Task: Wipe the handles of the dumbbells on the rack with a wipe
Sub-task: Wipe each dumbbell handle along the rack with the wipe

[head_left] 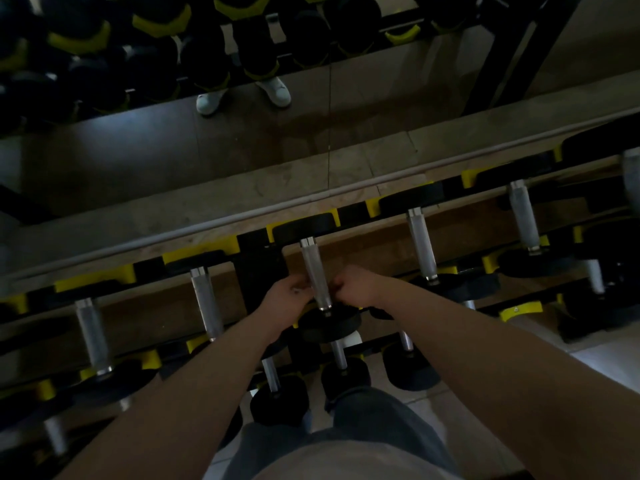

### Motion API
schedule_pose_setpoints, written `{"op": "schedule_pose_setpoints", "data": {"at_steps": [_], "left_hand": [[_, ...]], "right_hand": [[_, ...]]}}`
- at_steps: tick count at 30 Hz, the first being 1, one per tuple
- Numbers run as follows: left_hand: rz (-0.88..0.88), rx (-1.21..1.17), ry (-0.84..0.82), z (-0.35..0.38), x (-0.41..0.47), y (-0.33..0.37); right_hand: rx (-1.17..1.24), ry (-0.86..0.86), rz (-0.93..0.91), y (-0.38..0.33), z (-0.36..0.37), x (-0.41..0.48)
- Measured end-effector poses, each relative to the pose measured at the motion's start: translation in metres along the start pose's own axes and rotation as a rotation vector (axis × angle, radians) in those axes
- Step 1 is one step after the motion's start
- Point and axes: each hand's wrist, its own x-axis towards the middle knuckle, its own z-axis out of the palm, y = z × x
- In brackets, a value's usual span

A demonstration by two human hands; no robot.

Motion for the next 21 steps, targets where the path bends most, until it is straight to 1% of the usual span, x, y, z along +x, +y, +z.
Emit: {"op": "schedule_pose_setpoints", "data": {"at_steps": [1, 2, 5, 6, 8, 9, 10, 11, 13, 14, 15, 16, 17, 18, 20, 21], "left_hand": [[-0.011, -0.009, -0.015, 0.001, -0.001, 0.001], [-0.025, -0.005, -0.027, 0.002, -0.001, 0.001], [-0.041, 0.024, -0.030, 0.006, -0.004, 0.002], [-0.037, 0.034, -0.013, 0.007, -0.005, 0.003], [-0.046, 0.013, 0.013, 0.009, -0.005, 0.002], [-0.050, 0.001, 0.023, 0.009, -0.005, 0.001], [-0.060, -0.004, 0.023, 0.010, -0.006, 0.001], [-0.064, -0.013, 0.021, 0.011, -0.006, 0.000], [-0.077, -0.028, 0.020, 0.013, -0.007, -0.001], [-0.086, -0.032, 0.030, 0.013, -0.007, -0.002], [-0.089, -0.031, 0.040, 0.014, -0.006, -0.002], [-0.090, -0.025, 0.045, 0.014, -0.006, -0.002], [-0.090, -0.020, 0.054, 0.015, -0.006, -0.001], [-0.088, -0.012, 0.047, 0.016, -0.007, 0.000], [-0.078, -0.002, 0.036, 0.017, -0.009, 0.001], [-0.074, 0.010, 0.039, 0.018, -0.012, 0.002]], "right_hand": [[-0.012, -0.019, 0.003, 0.001, -0.001, 0.001], [0.043, -0.002, 0.014, 0.002, -0.001, 0.007], [0.480, 0.222, 0.042, -0.006, -0.005, 0.020], [0.569, 0.272, 0.033, -0.011, -0.009, 0.023], [0.620, 0.291, -0.002, -0.015, -0.012, 0.025], [0.578, 0.270, -0.014, -0.016, -0.013, 0.025], [0.481, 0.233, -0.014, -0.013, -0.012, 0.025], [0.338, 0.167, -0.009, -0.009, -0.010, 0.024], [0.073, -0.021, 0.018, 0.000, -0.007, 0.019], [-0.008, -0.095, 0.027, 0.003, -0.006, 0.016], [-0.047, -0.132, 0.023, 0.005, -0.006, 0.014], [-0.045, -0.119, 0.018, 0.005, -0.006, 0.012], [0.013, -0.057, 0.014, 0.006, -0.006, 0.012], [0.163, 0.030, 0.025, 0.006, -0.006, 0.012], [0.605, 0.215, 0.012, 0.002, -0.008, 0.009], [0.744, 0.280, -0.012, 0.000, -0.010, 0.010]]}}
